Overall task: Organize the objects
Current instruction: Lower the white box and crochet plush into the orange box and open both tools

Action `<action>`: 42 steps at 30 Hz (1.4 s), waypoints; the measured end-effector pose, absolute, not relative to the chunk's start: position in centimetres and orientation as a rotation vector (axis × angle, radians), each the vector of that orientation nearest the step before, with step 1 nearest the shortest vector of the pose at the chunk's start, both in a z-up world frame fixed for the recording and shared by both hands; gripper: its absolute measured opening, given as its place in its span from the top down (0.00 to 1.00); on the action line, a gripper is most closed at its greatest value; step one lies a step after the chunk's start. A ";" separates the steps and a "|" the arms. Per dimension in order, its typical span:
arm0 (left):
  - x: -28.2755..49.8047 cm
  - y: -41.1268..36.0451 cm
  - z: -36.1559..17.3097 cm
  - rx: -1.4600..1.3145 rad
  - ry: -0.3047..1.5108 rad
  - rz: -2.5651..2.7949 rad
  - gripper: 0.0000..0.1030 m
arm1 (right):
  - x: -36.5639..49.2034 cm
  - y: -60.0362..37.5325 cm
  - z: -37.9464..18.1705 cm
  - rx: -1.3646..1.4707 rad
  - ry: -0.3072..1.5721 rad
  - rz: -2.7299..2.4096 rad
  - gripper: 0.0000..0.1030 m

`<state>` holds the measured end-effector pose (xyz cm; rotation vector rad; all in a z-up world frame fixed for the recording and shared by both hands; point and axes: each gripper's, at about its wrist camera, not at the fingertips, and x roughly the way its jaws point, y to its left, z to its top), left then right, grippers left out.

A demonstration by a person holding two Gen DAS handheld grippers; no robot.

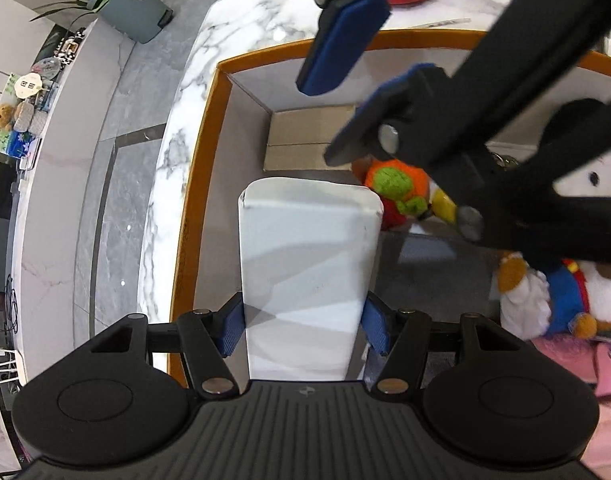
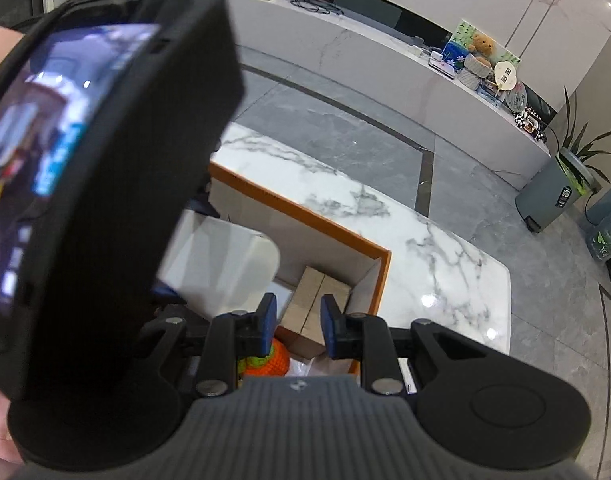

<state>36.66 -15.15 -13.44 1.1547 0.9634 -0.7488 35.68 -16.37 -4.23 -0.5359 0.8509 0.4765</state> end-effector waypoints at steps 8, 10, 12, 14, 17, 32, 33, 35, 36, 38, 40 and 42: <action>36.4 -15.1 -14.7 1.177 0.937 -0.770 0.32 | 36.3 -17.4 -4.3 -0.574 0.874 0.481 0.76; 36.4 -15.2 -15.0 1.187 0.936 -0.772 0.32 | 36.3 -17.4 -4.6 -0.577 0.884 0.478 0.76; 36.1 -15.4 -15.4 1.204 0.930 -0.780 0.32 | 36.4 -17.4 -4.9 -0.573 0.899 0.481 0.76; 35.7 -15.3 -15.8 1.223 0.911 -0.789 0.32 | 36.3 -17.3 -5.3 -0.591 0.911 0.485 0.76; 35.6 -15.1 -15.7 1.221 0.900 -0.791 0.31 | 36.2 -17.4 -5.3 -0.606 0.915 0.478 0.76; 33.5 -13.7 -13.3 1.136 0.888 -0.773 0.27 | 36.0 -16.7 -5.6 -0.587 0.940 0.501 0.76; 33.1 -13.5 -13.0 1.121 0.879 -0.774 0.27 | 35.9 -16.7 -5.6 -0.581 0.939 0.503 0.76; 32.5 -13.1 -12.6 1.106 0.864 -0.755 0.27 | 36.0 -16.7 -5.6 -0.565 0.941 0.508 0.76; 32.1 -13.0 -12.4 1.099 0.860 -0.738 0.27 | 36.0 -16.7 -5.5 -0.556 0.942 0.510 0.75; 32.0 -13.6 -11.8 1.079 0.858 -0.710 0.27 | 35.9 -16.5 -5.3 -0.543 0.932 0.513 0.73; 31.4 -13.2 -10.5 1.030 0.856 -0.679 0.27 | 35.7 -16.5 -4.9 -0.515 0.910 0.509 0.66; 30.2 -12.7 -9.2 0.975 0.852 -0.647 0.27 | 35.4 -16.5 -4.5 -0.484 0.899 0.505 0.63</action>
